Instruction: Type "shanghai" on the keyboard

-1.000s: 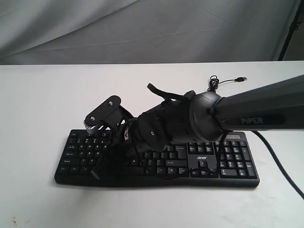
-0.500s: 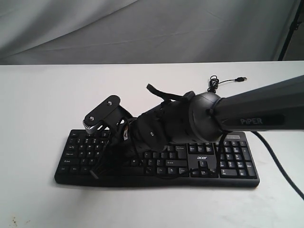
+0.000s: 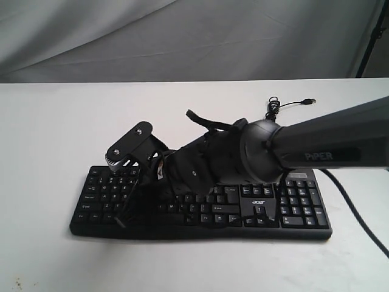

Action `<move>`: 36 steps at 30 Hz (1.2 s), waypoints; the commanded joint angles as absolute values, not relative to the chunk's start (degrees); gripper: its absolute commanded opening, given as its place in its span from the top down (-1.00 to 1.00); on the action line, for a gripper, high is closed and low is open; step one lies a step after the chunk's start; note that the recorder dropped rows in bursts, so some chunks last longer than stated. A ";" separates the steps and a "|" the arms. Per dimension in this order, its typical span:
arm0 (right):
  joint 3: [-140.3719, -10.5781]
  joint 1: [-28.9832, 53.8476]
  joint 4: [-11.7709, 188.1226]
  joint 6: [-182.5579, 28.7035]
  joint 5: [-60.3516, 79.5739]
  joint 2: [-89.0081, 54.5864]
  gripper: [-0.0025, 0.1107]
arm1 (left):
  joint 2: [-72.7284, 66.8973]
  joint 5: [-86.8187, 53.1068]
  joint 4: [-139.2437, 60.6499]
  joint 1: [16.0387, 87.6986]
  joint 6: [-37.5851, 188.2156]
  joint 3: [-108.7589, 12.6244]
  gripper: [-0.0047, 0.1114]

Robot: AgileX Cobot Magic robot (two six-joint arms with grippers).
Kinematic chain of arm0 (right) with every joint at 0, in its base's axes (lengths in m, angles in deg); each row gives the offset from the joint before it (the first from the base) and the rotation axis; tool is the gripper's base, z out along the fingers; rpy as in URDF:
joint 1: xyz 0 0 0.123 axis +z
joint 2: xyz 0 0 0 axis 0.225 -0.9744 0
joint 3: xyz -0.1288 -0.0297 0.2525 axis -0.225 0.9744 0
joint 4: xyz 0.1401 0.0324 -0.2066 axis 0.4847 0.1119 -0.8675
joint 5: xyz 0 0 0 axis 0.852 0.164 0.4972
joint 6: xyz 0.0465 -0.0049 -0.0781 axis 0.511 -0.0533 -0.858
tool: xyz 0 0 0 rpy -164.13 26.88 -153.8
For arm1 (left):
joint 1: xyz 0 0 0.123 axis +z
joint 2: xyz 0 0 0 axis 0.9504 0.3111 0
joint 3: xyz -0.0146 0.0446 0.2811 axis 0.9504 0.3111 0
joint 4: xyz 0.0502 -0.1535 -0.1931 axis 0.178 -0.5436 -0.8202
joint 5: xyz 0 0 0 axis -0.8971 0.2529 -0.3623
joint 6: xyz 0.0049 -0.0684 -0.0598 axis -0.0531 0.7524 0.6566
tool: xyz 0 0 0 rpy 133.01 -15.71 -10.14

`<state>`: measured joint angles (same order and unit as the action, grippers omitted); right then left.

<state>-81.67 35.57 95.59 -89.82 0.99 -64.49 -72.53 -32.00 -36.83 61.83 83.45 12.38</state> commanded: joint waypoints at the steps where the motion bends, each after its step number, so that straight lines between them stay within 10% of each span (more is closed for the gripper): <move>1: -81.71 35.05 94.76 -90.19 -1.13 -62.80 0.96 | -72.73 -31.83 -36.79 61.63 83.61 12.62 0.92; 36: -75.71 33.64 96.07 -90.21 3.41 -62.48 0.96 | -72.73 -31.83 -36.79 61.63 83.61 12.62 0.92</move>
